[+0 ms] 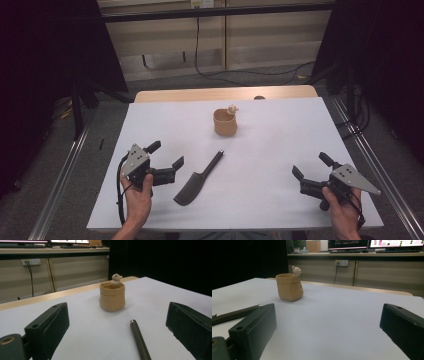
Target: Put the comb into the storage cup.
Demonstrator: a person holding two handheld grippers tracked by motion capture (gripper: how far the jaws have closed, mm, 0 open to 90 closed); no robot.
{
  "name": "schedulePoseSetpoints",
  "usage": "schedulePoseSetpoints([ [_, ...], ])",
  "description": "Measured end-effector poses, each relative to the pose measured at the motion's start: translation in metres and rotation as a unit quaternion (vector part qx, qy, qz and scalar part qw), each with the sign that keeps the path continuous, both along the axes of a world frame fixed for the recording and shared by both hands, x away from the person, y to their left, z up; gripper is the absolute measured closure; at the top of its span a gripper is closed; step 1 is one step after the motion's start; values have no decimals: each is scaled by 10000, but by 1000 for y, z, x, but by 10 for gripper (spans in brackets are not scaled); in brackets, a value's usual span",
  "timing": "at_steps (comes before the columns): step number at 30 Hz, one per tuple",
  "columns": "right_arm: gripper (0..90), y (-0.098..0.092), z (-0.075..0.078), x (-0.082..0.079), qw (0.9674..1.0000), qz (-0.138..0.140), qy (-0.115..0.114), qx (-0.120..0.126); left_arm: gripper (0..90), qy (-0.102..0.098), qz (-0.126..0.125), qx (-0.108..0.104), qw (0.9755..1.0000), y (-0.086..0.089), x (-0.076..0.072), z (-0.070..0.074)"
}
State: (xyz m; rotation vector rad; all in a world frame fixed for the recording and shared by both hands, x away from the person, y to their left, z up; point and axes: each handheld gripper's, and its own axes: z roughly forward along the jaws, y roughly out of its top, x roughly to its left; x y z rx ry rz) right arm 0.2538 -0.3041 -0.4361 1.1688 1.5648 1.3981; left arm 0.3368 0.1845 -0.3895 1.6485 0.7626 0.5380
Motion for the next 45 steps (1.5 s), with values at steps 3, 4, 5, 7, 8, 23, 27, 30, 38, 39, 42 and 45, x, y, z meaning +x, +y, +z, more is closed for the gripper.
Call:
schedulePoseSetpoints([
  [3, 1, 0, 0, 0, 10000, 29, -2, -14, 68, 66, -81, -33, 9999, -2, 6, 2],
  [4, 1, 0, 0, 0, 10000, 29, 1, -8, 68, 191, -176, -91, 9996, -4, 8, 4],
  [5, 1, 0, 0, 0, 10000, 6, -8, 10, 64, 250, -236, -86, 9994, -5, 8, 6],
  [7, 1, -1, 0, 1, 10000, -32, 0, 4, 57, 38, -357, 100, 9993, -11, 9, 13],
  [8, 1, -1, 0, 1, 10000, -32, 0, 4, 53, 38, -357, 100, 9993, -11, 9, 13],
  [23, 1, 0, -1, 1, 10000, 38, 16, 22, 25, 354, -1036, 336, 9934, -61, 26, 11],
  [27, 1, 0, -1, 1, 10000, 55, 22, 10, 22, 507, -1184, 497, 9904, -69, 33, 7],
  [30, 1, 0, -1, 1, 10000, 65, 15, 9, 30, 744, -1514, 811, 9823, -75, 39, 4],
  [38, 0, 1, -1, 0, 9999, 151, 25, -32, 29, 1251, -1729, 1117, 9705, -81, 45, -3],
  [39, 0, 2, -1, 0, 9999, 152, 26, -18, 27, 1277, -1702, 1160, 9702, -80, 45, -3],
  [42, 0, 2, -1, 1, 9999, 164, 25, -30, 31, 1427, -1698, 1212, 9675, -76, 47, -2],
  [45, 0, 2, -1, 1, 9998, 161, 42, -62, 37, 1579, -1751, 1330, 9627, -74, 50, -2],
])
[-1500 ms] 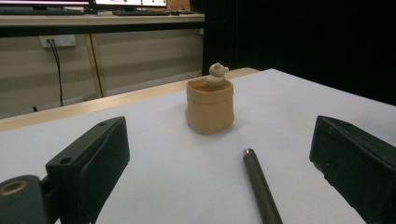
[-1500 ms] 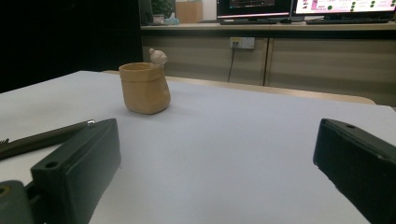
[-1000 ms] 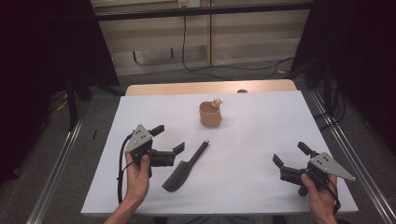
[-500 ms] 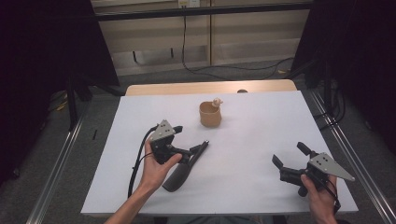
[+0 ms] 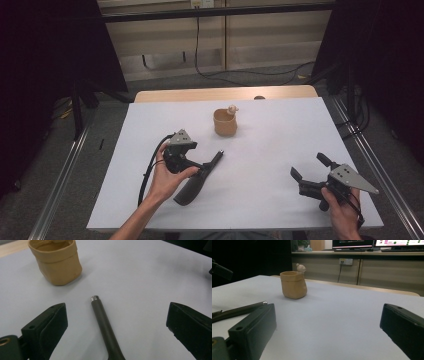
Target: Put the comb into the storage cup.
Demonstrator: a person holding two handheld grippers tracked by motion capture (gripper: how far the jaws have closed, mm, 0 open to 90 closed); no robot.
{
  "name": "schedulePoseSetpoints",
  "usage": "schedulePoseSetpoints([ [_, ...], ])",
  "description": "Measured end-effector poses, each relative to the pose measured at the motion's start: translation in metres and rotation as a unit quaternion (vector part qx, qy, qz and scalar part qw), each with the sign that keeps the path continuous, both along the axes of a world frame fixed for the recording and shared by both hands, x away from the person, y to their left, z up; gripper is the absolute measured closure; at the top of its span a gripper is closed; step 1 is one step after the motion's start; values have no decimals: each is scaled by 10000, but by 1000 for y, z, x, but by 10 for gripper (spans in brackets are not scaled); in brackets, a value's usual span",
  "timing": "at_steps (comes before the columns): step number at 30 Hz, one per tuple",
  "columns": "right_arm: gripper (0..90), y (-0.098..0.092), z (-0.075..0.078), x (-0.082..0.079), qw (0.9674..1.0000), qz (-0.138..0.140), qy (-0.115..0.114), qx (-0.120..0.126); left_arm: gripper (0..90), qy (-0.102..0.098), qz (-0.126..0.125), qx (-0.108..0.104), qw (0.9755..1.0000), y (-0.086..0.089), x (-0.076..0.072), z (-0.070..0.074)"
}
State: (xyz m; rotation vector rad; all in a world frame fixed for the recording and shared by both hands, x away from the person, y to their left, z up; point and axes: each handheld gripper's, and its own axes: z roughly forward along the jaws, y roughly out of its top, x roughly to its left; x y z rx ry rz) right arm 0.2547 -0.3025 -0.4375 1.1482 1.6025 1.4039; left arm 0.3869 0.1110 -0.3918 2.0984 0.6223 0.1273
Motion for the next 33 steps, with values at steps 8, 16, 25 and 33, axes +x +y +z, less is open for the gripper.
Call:
schedulePoseSetpoints([
  [8, 0, 0, 0, 0, 10000, 7, 4, 6, 43, 351, 83, 332, 9988, -3, 11, -8],
  [16, 0, 0, 0, 0, 10000, 32, 4, -20, 41, 582, -169, 1013, 9930, -13, 17, -8],
  [25, 1, 0, -1, 1, 10000, 35, 23, -32, 49, 749, 19, 1293, 9888, -16, 20, -14],
  [33, 0, 1, -1, 1, 10000, 58, 53, -31, 59, 857, 12, 1446, 9858, -18, 24, -17],
])
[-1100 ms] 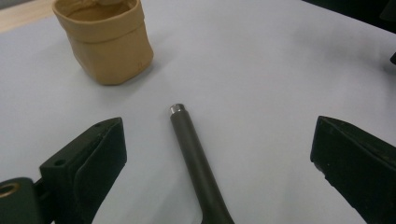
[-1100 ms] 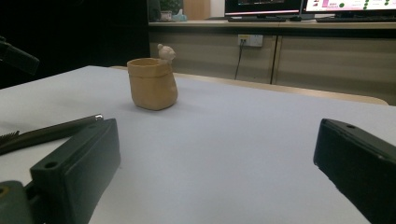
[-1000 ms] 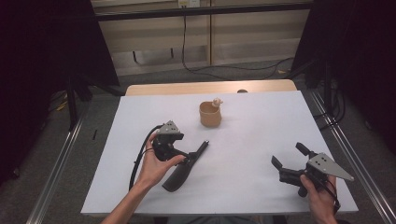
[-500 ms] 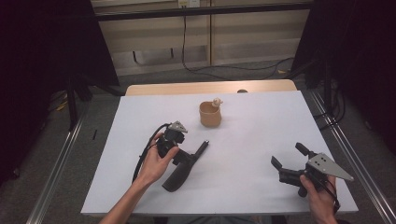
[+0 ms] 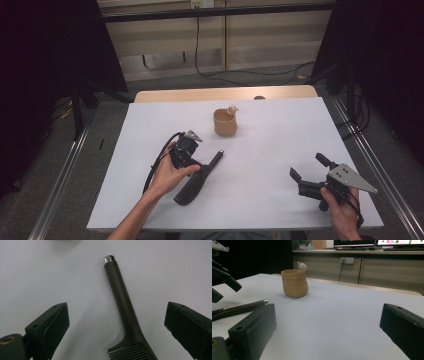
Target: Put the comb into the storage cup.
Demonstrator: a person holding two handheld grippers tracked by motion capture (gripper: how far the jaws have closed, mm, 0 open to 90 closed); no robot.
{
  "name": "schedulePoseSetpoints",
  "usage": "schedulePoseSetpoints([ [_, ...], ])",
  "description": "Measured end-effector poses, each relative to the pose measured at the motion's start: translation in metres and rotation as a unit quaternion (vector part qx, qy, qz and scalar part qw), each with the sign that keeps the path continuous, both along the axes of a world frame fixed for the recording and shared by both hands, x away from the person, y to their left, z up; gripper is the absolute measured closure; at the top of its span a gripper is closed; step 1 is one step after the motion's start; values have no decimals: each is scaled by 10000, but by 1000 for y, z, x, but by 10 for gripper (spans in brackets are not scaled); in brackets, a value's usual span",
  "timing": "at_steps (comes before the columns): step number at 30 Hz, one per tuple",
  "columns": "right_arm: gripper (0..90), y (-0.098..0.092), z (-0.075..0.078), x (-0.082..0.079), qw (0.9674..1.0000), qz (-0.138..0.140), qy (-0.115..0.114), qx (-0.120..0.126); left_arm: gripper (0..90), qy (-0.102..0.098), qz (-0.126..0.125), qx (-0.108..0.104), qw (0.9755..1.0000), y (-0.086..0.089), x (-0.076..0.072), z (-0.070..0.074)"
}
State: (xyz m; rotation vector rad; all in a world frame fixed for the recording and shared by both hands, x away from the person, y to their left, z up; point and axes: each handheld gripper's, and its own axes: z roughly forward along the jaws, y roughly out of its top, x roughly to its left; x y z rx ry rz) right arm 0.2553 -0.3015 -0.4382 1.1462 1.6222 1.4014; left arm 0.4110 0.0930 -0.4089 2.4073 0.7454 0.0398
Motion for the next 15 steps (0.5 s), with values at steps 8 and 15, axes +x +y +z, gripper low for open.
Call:
schedulePoseSetpoints([
  [8, 1, 1, 0, 1, 10000, -2, 5, -19, 98, 117, -85, 274, 9995, -10, 2, -5],
  [15, 1, 1, -1, 1, 10000, 33, 45, -19, 184, 216, -154, 518, 9983, -15, 1, -8],
])
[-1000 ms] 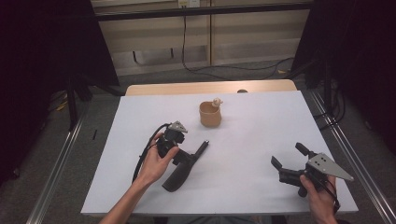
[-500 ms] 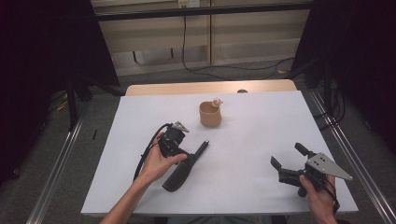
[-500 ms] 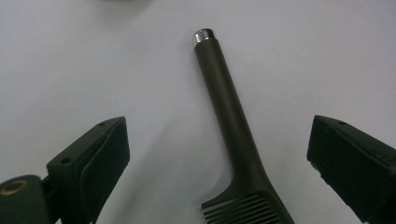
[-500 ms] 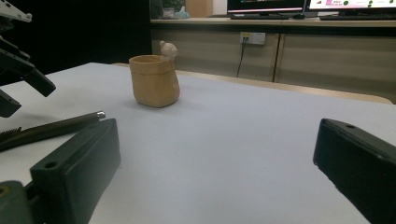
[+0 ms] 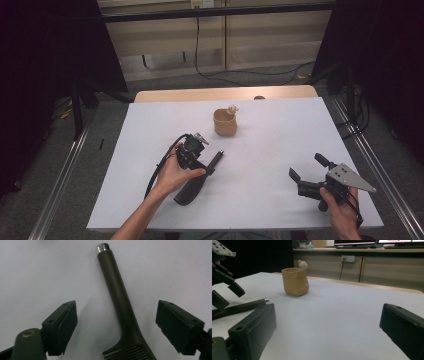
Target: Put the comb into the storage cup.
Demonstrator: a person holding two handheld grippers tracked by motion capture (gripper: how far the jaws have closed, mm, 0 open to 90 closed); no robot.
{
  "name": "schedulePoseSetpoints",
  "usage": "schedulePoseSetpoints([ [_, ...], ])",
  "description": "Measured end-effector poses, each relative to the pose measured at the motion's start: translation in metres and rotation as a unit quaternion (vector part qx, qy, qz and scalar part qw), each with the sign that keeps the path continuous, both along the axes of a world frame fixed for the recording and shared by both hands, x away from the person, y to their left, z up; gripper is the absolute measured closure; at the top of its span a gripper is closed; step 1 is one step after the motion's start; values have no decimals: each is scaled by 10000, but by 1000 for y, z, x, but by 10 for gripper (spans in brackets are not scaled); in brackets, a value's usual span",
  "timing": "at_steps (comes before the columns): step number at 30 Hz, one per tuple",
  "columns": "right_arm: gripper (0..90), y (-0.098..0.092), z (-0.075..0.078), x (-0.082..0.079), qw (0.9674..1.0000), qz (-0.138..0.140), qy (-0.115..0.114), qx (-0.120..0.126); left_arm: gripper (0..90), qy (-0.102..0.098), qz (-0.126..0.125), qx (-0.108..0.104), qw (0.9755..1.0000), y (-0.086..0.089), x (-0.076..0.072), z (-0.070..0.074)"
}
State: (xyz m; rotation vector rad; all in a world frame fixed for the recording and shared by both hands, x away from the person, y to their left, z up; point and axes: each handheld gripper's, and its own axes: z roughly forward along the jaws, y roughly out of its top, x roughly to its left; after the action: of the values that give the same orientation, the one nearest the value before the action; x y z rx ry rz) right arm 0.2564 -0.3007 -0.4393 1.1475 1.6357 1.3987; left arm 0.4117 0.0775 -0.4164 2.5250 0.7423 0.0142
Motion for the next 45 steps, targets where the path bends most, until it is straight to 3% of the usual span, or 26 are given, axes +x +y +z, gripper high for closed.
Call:
schedulePoseSetpoints([
  [2, 1, 0, 0, 0, 10000, 10, -6, -2, 214, -2, 74, 150, 9999, -1, -1, -1],
  [5, 1, 1, 0, 0, 10000, 28, 5, -41, 294, 160, 120, 267, 9994, -3, -3, -4],
  [11, 0, 2, -1, 0, 10000, 69, 8, -60, 362, 280, 33, 286, 9992, -7, -6, -5],
  [16, 0, 2, -1, 0, 9999, 83, 22, -80, 444, 270, -6, 304, 9992, -7, -9, -3],
  [18, 0, 2, -1, 0, 9999, 97, 37, -71, 472, 362, -2, 206, 9991, -7, -9, -4],
  [26, 0, 3, -1, 1, 9998, 151, 36, -84, 564, 302, -13, 342, 9990, -12, -10, -7],
  [29, 0, 3, -1, 1, 9998, 165, 53, -82, 615, 293, 128, 396, 9987, -13, -10, -8],
  [42, 0, 4, -1, 1, 9998, 169, 74, -80, 653, 307, 313, 612, 9972, -19, -9, -7],
  [45, 0, 4, -2, 1, 9998, 171, 77, -82, 654, 162, 318, 729, 9967, -23, -14, -7],
])
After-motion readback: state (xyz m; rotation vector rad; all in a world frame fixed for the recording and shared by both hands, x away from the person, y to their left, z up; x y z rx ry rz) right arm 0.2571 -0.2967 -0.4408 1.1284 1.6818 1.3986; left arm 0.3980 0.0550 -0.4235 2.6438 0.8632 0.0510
